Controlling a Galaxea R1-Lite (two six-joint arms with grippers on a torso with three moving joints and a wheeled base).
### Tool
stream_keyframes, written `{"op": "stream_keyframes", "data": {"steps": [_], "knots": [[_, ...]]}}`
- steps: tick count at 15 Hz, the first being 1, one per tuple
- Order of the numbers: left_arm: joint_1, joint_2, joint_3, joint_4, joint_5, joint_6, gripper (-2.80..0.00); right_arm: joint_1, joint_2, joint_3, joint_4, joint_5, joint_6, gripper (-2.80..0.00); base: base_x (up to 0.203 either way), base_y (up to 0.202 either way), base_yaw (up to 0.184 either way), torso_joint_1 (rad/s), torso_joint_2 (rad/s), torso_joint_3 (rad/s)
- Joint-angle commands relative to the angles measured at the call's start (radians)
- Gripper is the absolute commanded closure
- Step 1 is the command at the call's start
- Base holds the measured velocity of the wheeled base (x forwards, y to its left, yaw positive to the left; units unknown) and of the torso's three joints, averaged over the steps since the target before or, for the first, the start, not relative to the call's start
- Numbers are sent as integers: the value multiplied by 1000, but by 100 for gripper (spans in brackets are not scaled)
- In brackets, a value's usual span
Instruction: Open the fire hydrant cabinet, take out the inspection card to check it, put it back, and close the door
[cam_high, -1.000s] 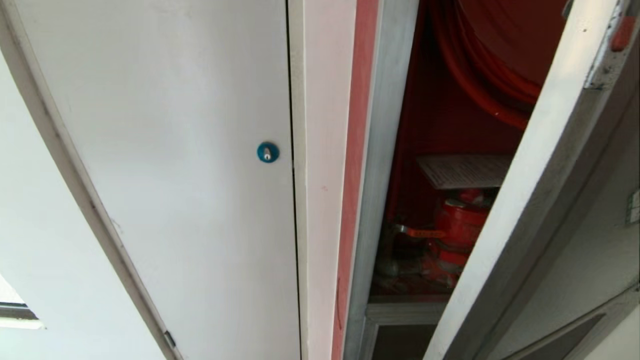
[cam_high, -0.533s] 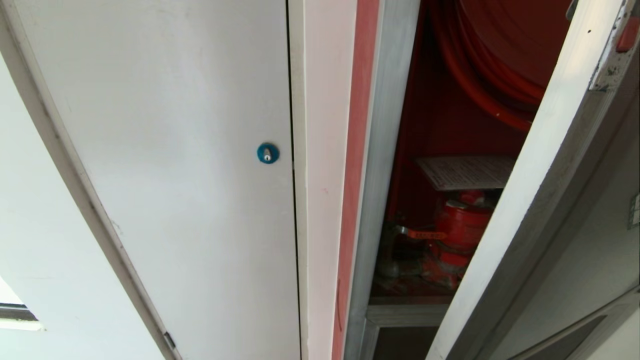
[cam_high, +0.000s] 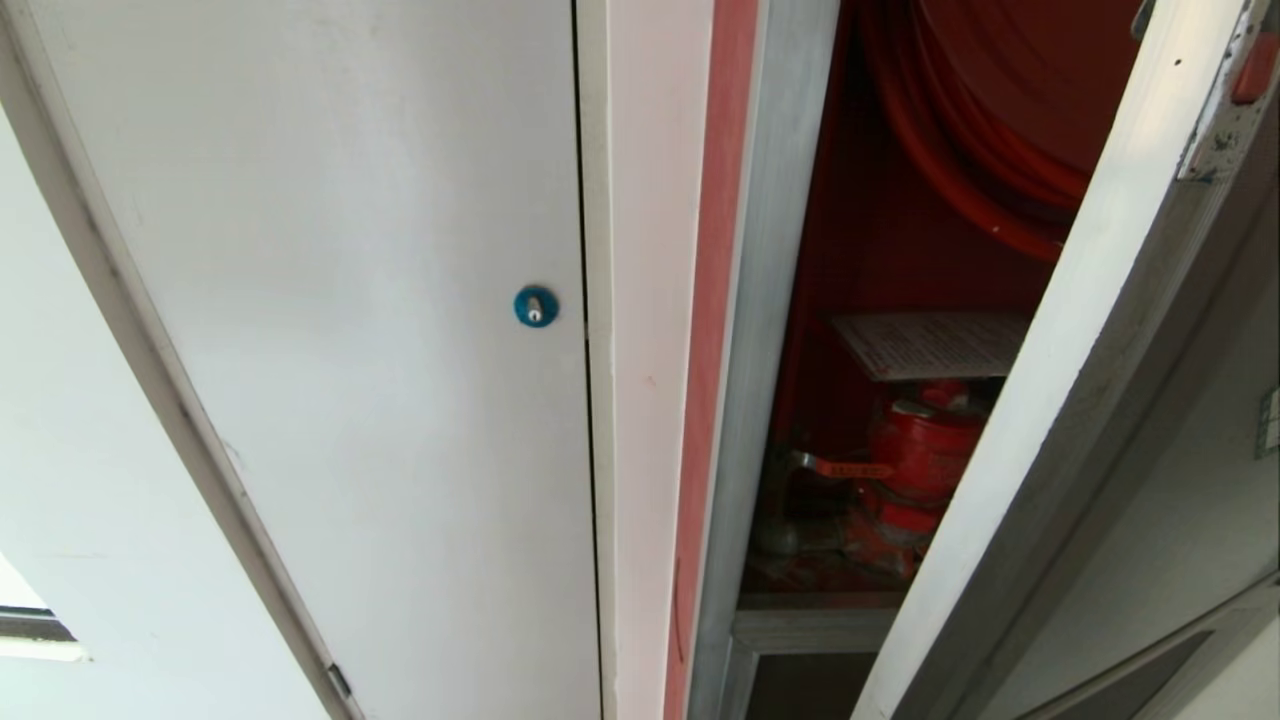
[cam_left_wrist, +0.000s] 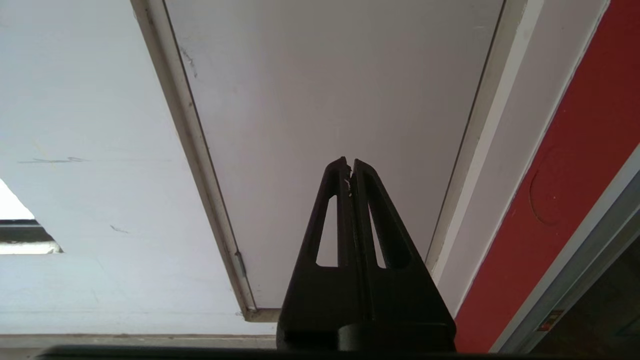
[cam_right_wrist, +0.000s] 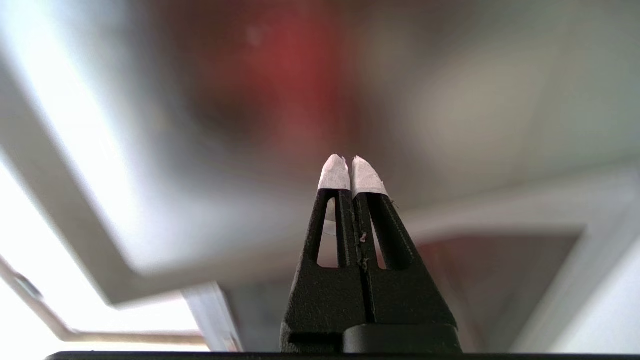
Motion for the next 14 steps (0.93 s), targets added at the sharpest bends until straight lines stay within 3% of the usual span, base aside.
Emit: {"op": "stream_keyframes", "data": {"steps": [1, 3, 8, 11, 14], "knots": [[0, 1, 11, 0, 0, 0, 0, 1, 92, -164, 51, 123, 14, 0, 0, 0, 0, 0, 0, 0], [0, 1, 11, 0, 0, 0, 0, 1, 204, -278, 94, 351, 31, 0, 0, 0, 0, 0, 0, 0], [0, 1, 11, 0, 0, 0, 0, 1, 476, -430, 107, 758, 38, 0, 0, 0, 0, 0, 0, 0], [0, 1, 12, 0, 0, 0, 0, 8, 648, -473, 83, 871, 35, 0, 0, 0, 0, 0, 0, 0], [0, 1, 11, 0, 0, 0, 0, 107, 815, -508, 26, 894, 13, 0, 0, 0, 0, 0, 0, 0]]}}
